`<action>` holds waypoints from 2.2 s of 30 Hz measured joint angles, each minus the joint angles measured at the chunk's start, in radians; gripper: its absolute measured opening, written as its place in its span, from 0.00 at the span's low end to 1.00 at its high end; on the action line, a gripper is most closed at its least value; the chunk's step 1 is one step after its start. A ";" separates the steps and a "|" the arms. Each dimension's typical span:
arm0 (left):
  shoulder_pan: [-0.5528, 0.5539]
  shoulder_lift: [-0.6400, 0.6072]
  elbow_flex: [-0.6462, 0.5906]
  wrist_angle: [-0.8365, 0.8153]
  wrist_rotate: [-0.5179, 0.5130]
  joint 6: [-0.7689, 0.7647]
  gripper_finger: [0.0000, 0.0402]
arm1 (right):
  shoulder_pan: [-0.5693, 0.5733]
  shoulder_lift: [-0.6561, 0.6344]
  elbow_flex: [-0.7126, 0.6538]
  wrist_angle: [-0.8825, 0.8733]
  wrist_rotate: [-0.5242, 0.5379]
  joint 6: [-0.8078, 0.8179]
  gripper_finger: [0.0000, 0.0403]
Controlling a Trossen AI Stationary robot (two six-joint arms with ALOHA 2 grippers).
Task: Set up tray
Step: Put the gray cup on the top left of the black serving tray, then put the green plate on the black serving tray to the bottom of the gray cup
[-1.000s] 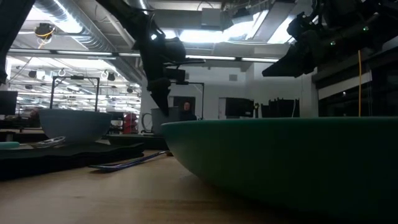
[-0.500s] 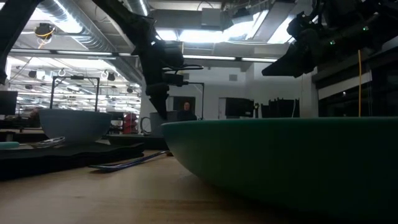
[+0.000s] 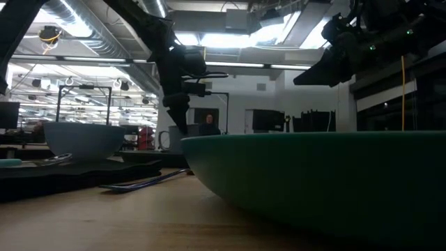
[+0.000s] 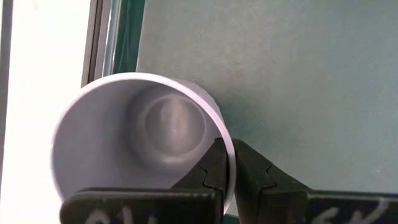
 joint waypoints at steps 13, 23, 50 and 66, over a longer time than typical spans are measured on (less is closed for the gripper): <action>0.000 0.000 0.000 0.012 -0.001 -0.038 0.16 | 0.000 0.000 0.000 0.000 0.000 0.000 0.08; 0.000 0.000 0.000 0.012 -0.009 -0.039 0.24 | 0.000 0.000 0.000 -0.001 0.000 -0.001 0.08; -0.059 -0.326 0.000 0.094 -0.008 0.007 0.25 | 0.000 0.000 0.000 -0.003 0.000 -0.023 0.08; -0.242 -0.508 -0.341 0.475 -0.058 -0.075 0.00 | 0.000 0.000 0.001 -0.047 0.000 0.008 0.08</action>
